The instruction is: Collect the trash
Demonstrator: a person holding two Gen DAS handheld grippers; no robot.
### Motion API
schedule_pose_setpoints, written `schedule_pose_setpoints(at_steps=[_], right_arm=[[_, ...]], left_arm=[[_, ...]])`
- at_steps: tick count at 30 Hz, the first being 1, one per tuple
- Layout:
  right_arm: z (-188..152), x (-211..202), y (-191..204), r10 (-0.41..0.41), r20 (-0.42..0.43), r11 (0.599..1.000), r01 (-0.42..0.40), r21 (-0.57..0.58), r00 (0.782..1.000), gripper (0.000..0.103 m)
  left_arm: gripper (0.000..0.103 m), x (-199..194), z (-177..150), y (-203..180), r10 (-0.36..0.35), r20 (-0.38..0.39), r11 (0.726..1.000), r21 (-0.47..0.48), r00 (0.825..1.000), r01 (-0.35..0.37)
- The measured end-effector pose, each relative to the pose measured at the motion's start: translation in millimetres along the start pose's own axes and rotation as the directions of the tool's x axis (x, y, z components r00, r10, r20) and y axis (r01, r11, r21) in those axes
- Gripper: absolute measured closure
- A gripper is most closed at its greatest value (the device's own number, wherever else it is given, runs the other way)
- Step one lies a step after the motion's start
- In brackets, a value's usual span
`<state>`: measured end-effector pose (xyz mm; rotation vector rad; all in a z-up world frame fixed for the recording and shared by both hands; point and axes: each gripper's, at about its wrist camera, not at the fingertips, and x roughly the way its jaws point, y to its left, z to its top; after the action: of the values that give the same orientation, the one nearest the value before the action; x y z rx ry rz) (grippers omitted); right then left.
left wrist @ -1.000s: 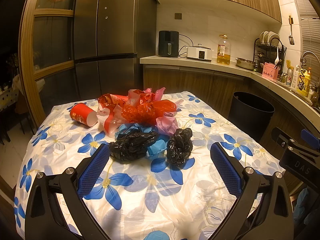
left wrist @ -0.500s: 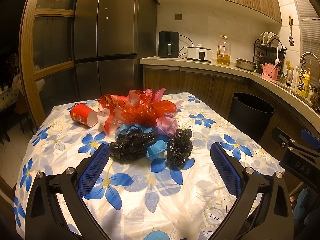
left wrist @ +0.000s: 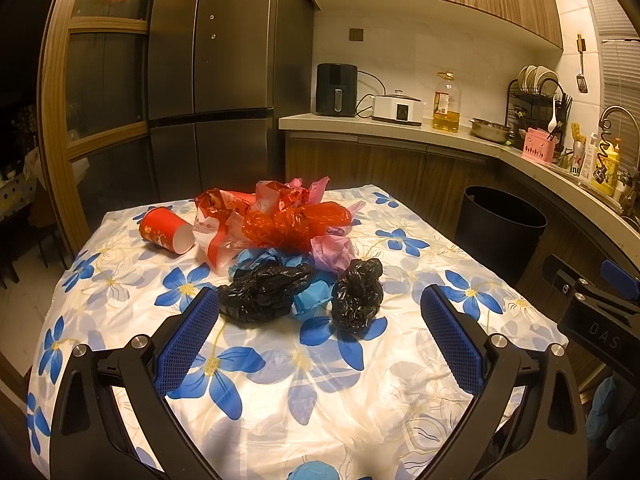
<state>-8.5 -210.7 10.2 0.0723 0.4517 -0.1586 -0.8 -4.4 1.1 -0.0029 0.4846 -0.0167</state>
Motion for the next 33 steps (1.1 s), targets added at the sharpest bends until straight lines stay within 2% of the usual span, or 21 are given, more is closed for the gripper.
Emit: schedule_pose_setpoints(at_steps=[33], right_arm=[[-1, 2, -2, -0.002, 0.005, 1.0, 0.002, 0.002, 1.0, 0.005]], left_arm=[[0.006, 1, 8, -11, -0.007, 0.003, 1.0, -0.007, 1.0, 0.007]])
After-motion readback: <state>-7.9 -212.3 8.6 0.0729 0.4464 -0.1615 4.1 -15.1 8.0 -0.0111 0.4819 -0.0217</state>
